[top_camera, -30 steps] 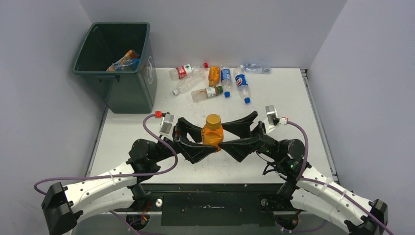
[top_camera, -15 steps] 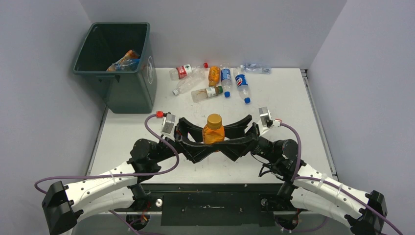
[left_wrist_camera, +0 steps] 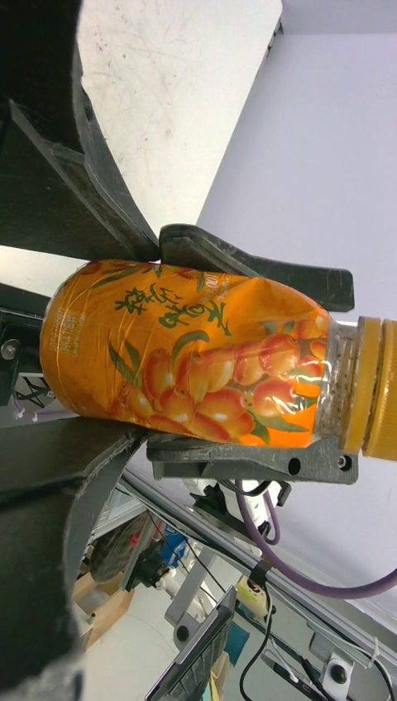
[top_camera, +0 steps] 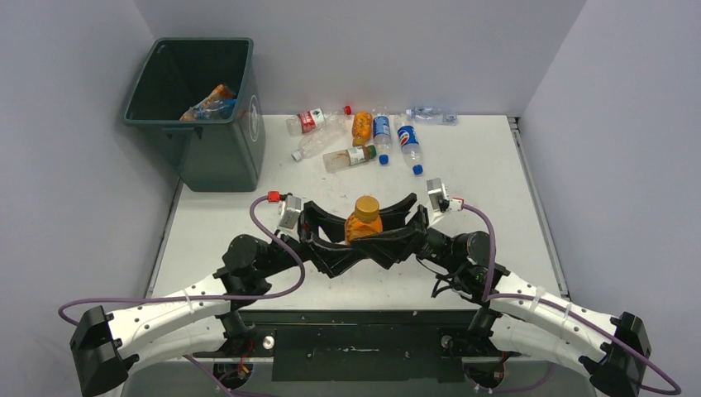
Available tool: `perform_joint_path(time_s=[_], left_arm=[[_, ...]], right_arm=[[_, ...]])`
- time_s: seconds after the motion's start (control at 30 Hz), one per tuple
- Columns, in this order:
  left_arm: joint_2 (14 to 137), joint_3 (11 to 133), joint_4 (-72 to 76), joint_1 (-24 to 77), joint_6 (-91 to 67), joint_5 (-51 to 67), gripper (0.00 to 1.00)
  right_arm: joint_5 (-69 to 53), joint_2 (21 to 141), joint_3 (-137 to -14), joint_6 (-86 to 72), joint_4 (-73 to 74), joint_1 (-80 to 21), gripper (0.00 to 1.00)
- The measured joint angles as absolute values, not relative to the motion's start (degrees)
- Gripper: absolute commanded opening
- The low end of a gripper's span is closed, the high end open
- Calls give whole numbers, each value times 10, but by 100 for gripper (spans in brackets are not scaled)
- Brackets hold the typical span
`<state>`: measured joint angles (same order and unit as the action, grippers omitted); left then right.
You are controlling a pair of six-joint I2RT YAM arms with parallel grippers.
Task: Put the plastic bottles in the bin
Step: Pick up the plastic bottle at the center of the board.
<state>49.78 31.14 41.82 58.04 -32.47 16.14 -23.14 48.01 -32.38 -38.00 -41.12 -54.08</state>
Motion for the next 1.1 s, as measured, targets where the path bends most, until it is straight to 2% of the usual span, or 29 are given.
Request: perform_joint_path(time_s=[0.03, 0.07, 0.17, 0.2, 0.33, 0.57, 0.67, 0.77, 0.93, 1.03, 1.1], left_arm=[[496, 312, 418, 580, -325, 161, 20], [495, 312, 419, 580, -325, 161, 31], [491, 312, 415, 581, -324, 160, 89], [489, 312, 413, 581, -323, 160, 98], [465, 303, 389, 583, -307, 128, 96], [323, 283, 331, 584, -256, 28, 96], [302, 308, 310, 584, -242, -3, 96], [336, 378, 277, 584, -236, -2, 96], [459, 507, 211, 583, -240, 58, 96], [509, 532, 181, 583, -247, 86, 99], [532, 532, 157, 583, -251, 97, 91]], right_arm=[[-232, 480, -325, -380, -413, -541, 37], [-233, 481, -326, -378, -413, -543, 33], [-230, 479, -327, -371, -411, -547, 25], [-229, 478, -327, -369, -408, -548, 22], [-214, 449, -331, -346, -361, -552, 6], [-177, 377, -364, -266, -183, -552, 5], [-170, 369, -380, -237, -129, -552, 5], [-169, 370, -382, -222, -95, -552, 5], [-177, 393, -382, -215, -80, -552, 5], [-184, 411, -382, -216, -80, -553, 5], [-187, 416, -382, -216, -80, -554, 5]])
